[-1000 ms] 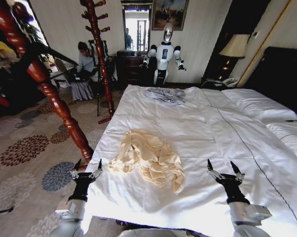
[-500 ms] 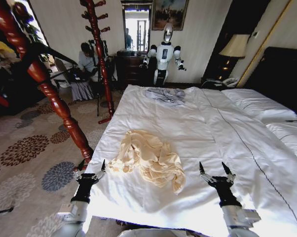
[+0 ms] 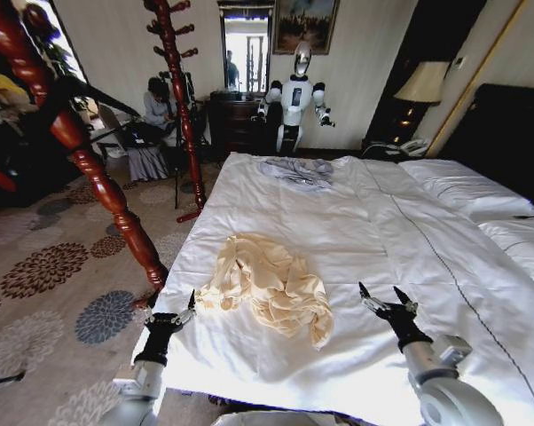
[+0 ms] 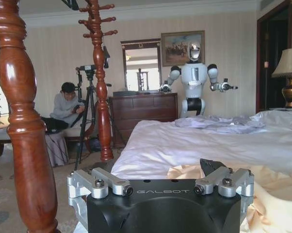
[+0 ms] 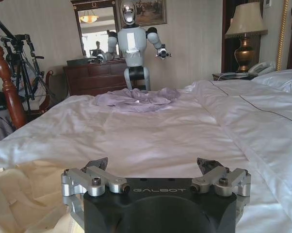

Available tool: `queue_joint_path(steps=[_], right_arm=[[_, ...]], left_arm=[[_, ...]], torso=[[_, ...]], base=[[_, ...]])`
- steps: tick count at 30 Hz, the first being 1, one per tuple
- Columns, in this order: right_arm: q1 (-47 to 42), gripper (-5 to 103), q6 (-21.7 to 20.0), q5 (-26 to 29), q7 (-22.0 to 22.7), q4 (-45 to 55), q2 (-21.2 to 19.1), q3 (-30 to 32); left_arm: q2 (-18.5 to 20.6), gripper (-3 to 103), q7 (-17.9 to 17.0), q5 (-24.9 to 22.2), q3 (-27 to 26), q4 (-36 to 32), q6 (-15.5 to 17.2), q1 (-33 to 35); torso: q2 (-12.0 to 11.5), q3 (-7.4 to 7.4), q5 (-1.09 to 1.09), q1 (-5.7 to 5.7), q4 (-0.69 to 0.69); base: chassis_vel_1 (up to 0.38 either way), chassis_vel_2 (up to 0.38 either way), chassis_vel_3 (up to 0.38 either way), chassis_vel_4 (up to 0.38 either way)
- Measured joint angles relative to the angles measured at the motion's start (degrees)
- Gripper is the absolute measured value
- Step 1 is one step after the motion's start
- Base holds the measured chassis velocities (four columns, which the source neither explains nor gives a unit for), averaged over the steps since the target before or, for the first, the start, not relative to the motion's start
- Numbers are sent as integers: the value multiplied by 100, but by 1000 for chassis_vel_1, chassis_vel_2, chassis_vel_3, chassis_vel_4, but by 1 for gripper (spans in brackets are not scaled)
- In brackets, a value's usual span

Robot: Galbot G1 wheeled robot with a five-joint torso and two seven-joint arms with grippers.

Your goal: Pick up the clothes from the bed and hang them on the clothes hanger.

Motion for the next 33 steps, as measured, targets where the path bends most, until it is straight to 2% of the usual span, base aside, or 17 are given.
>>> queue_joint_path(steps=[2, 4, 8, 9, 13, 14, 18, 23, 29, 32, 33], right_arm=[[282, 100, -157, 147, 48, -111, -176, -78], [551, 100, -356, 381, 90, -289, -501, -155], [732, 100, -520, 684, 166, -452, -780, -228], [939, 100, -665, 943, 290, -553, -904, -341], [1308, 100, -896, 1341, 495, -707, -992, -561], [1718, 100, -1074, 1616, 644, -906, -1052, -806], [2208, 100, -1175, 1794, 771, -1215, -1137, -1167], [3451, 100, -1351, 2145, 1077, -1888, -1235, -2109], [4339, 100, -1537, 2297, 1240, -2430, -1176, -2836], [4919, 100, -1792, 2403, 1438, -2761, -1115, -3399], [5325, 100, -1999, 2495, 1650, -2897, -1058, -3773]], left_arm=[[1, 100, 1, 50, 38, 16, -21, 75], [-1, 100, 5, 100, 53, 14, -45, 143], [-20, 100, 4, 109, 64, 14, -47, 146], [-41, 100, 4, 124, 90, 24, -50, 145], [-54, 100, 3, 157, 144, 36, -55, 158], [-55, 100, 3, 204, 181, 41, -71, 194], [-65, 100, 2, 255, 197, 49, -98, 236], [-146, 100, 5, 291, 164, 50, -153, 299], [-171, 100, 5, 290, 141, 66, -155, 303], [-204, 100, 4, 288, 93, 77, -173, 327], [-234, 100, 4, 285, 56, 83, -198, 342]], torso=[[0, 0, 1, 0, 6], [0, 0, 1, 0, 4], [0, 0, 0, 0, 0], [0, 0, 0, 0, 1], [0, 0, 1, 0, 1], [0, 1, 0, 0, 3], [0, 0, 0, 0, 2], [0, 1, 0, 1, 2], [-1, 1, -1, 1, 2], [0, 1, 0, 0, 1], [0, 1, 0, 1, 0]], base=[[0, 0, 0, 0], [0, 0, 0, 0], [0, 0, 0, 0], [0, 0, 0, 0], [0, 0, 0, 0], [0, 0, 0, 0], [0, 0, 0, 0], [0, 0, 0, 0], [0, 0, 0, 0], [0, 0, 0, 0], [0, 0, 0, 0]])
